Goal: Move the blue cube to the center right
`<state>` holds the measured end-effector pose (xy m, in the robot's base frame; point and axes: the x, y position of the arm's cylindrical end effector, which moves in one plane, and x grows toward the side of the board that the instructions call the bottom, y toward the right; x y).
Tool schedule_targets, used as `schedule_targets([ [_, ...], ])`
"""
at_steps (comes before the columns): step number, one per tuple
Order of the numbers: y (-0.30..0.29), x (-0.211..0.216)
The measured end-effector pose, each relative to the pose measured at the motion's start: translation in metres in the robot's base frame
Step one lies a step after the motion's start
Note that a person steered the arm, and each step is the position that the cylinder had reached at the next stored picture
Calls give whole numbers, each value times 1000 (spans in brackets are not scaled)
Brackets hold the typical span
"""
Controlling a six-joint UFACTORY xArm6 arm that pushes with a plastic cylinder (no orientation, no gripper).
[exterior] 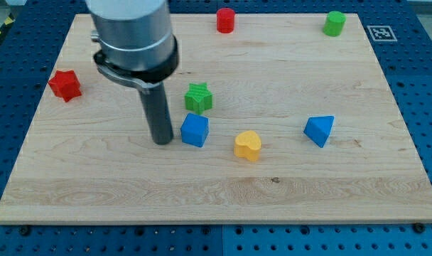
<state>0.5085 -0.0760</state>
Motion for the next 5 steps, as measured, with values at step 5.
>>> schedule_targets([
  [5, 91, -27],
])
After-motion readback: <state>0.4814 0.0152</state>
